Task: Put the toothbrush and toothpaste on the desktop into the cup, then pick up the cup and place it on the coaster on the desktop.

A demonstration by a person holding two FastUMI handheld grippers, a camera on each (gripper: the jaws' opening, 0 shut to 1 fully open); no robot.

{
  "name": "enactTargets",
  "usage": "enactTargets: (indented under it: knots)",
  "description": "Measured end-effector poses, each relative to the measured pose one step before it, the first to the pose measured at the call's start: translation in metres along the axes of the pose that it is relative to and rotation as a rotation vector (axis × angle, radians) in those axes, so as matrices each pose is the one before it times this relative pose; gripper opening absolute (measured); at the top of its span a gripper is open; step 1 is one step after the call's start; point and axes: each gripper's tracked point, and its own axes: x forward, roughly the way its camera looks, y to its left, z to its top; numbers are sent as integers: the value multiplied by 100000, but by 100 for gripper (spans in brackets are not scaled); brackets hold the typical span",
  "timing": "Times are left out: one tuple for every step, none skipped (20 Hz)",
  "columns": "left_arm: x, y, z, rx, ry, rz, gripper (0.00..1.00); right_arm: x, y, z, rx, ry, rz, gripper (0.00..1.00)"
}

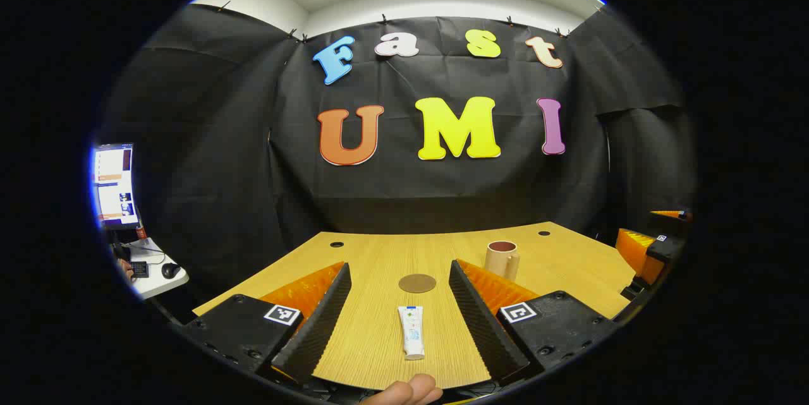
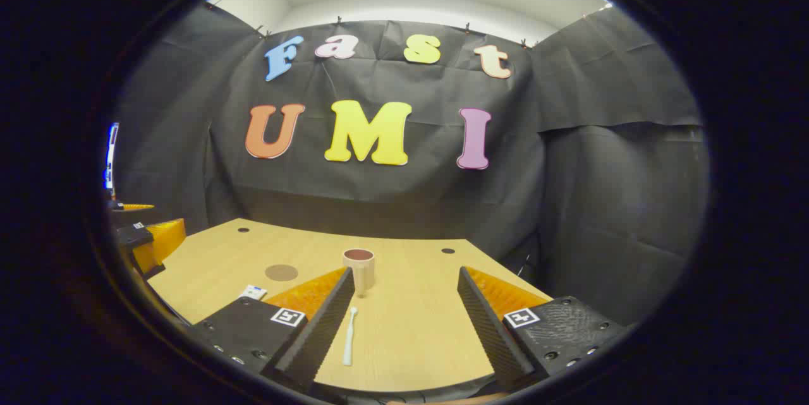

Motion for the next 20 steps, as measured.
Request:
enactTargets:
  knots:
    - [-135, 18, -116, -466, 268, -238, 99, 36, -15, -67, 546, 173, 261, 97]
    - [72, -103, -96, -611, 211, -189, 99, -75, 180, 32, 270, 177, 610, 97]
    - [-23, -169, -35, -687, 151, -78, 99, 30, -1, -104, 171, 133, 199, 97]
    - [10, 67, 67, -976, -216, 359, 99, -27, -27, -48, -79, 139, 179, 97]
    - [-59, -159, 9, -1065, 17, -399, 99, -91, 221, -43, -137, 24, 510, 97]
    - [96, -414, -197, -803, 764, -1417, 98, -64, 111, -8, 118, 240, 661, 97]
    - [-39, -340, -268, -270, 686, -1162, 99, 46, 317, -57, 505, 15, 1404, 97]
    - [-43, -184, -68, -158, 411, -709, 99, -25, 175, 63, 950, -47, 798, 98]
    - [-110, 41, -10, -94, 38, -268, 99, 58, -66, 18, 493, -285, 425, 97]
    - [-84, -112, 51, 330, -66, -50, 99, -14, 141, 177, -302, -676, 288, 97]
    - [124, 85, -113, 538, -159, 155, 99, 39, -110, 143, -600, -461, -807, 97]
    - [44, 87, 25, 554, -132, 524, 99, 21, 14, -17, -466, -372, 58, 97]
    - [30, 237, 21, 124, -231, 322, 99, 68, 266, -100, -75, -59, 436, 97]
    - [19, 227, -58, -344, -40, 1000, 99, -24, 211, 47, 102, 27, 1018, 97]
    - [83, 208, -213, -85, 534, 1050, 99, -4, 467, -57, -31, -339, 1850, 97]
    - [156, 303, -253, 146, 1128, 1331, 99, 45, 68, -13, 56, 30, 514, 98]
    - [202, 231, -296, 173, 802, 1060, 99, 195, -240, -217, -139, 184, 134, 98]
    - [91, 162, -225, -101, 405, 669, 99, 192, -80, -122, -156, 333, -102, 97]
    - [168, -9, -139, -50, 429, 14, 99, 176, -226, -374, 38, 731, -619, 98]
    - [6, 0, -147, -135, 371, 63, 99, 239, -106, -270, 484, 606, 31, 98]
